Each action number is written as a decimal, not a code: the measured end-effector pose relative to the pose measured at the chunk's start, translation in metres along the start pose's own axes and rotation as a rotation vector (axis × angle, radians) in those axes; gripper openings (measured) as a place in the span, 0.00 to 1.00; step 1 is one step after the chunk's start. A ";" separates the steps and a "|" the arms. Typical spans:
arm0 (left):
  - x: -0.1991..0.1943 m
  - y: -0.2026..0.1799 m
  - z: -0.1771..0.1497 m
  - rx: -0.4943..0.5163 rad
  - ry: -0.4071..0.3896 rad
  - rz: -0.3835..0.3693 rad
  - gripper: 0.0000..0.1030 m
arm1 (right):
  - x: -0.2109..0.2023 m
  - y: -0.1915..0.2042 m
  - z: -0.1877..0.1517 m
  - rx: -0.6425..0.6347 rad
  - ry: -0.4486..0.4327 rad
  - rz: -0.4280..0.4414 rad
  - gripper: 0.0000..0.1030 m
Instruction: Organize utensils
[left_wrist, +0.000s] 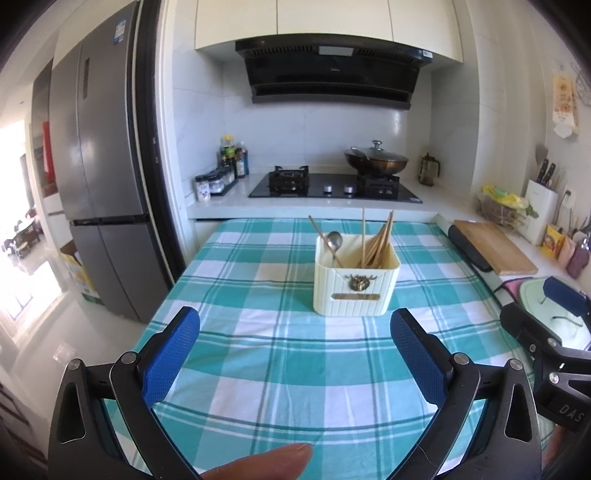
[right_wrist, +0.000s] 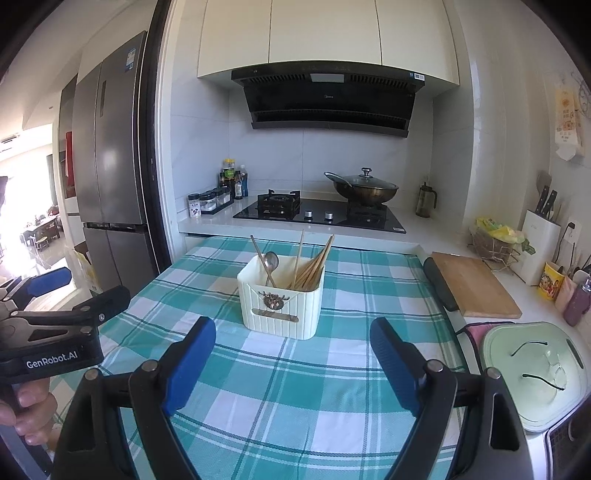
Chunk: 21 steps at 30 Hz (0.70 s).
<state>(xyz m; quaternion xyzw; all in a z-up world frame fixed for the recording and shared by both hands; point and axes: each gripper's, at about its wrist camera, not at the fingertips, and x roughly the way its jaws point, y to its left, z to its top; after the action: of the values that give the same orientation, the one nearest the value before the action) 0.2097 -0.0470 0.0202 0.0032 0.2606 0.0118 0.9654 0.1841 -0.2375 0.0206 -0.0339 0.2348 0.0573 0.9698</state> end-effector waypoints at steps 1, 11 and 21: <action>0.000 0.000 0.000 0.000 0.000 0.003 1.00 | 0.000 0.000 0.000 0.003 0.005 0.000 0.85; 0.000 -0.001 -0.001 0.006 -0.001 0.019 1.00 | -0.005 0.002 0.000 -0.004 0.010 -0.015 0.85; -0.001 -0.006 -0.003 0.019 -0.002 0.016 1.00 | -0.011 0.000 0.001 -0.008 -0.002 -0.023 0.85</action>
<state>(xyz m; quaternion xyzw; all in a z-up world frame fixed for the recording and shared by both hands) 0.2071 -0.0535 0.0183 0.0143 0.2597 0.0171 0.9654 0.1746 -0.2387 0.0262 -0.0406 0.2331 0.0470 0.9705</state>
